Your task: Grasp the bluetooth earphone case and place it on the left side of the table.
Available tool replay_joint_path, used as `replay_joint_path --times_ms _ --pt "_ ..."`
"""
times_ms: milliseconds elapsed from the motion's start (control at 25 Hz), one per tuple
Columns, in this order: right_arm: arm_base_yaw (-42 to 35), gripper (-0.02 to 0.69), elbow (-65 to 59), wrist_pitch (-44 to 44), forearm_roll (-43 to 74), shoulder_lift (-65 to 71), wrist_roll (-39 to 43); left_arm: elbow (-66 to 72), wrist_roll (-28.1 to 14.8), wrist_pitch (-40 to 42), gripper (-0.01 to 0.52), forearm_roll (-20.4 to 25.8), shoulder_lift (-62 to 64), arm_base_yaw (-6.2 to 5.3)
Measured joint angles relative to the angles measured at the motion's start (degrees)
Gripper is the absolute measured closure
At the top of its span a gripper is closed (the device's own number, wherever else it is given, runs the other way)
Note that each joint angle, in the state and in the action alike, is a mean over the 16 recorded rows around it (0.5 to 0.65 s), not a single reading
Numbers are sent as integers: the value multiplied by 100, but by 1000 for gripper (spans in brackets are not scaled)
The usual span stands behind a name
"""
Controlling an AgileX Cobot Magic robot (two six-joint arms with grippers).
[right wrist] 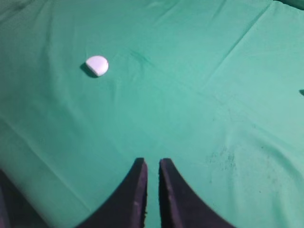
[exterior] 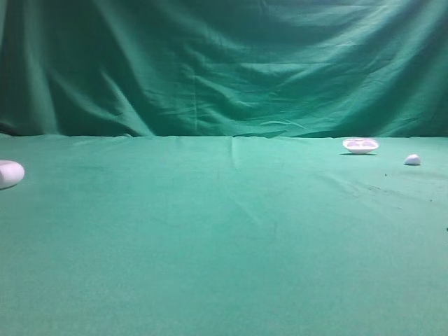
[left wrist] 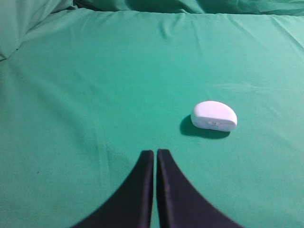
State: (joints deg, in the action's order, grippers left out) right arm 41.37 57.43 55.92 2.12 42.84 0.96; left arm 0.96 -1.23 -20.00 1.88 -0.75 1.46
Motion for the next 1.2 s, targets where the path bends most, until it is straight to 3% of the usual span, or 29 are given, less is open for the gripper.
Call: replay_joint_path --times_ms 240,680,920,1200 --pt "-654 593 -1114 -872 115 -836 -153 0 0 0 514 0 0 0" --pt "-2763 593 -4223 -3054 106 -2846 -152 0 0 0 514 0 0 0" --pt "-3492 593 -5330 -3447 9 -3773 -145 0 0 0 514 0 0 0" --pt "-3788 593 -5827 -3473 -111 -4314 -143 0 0 0 514 0 0 0"
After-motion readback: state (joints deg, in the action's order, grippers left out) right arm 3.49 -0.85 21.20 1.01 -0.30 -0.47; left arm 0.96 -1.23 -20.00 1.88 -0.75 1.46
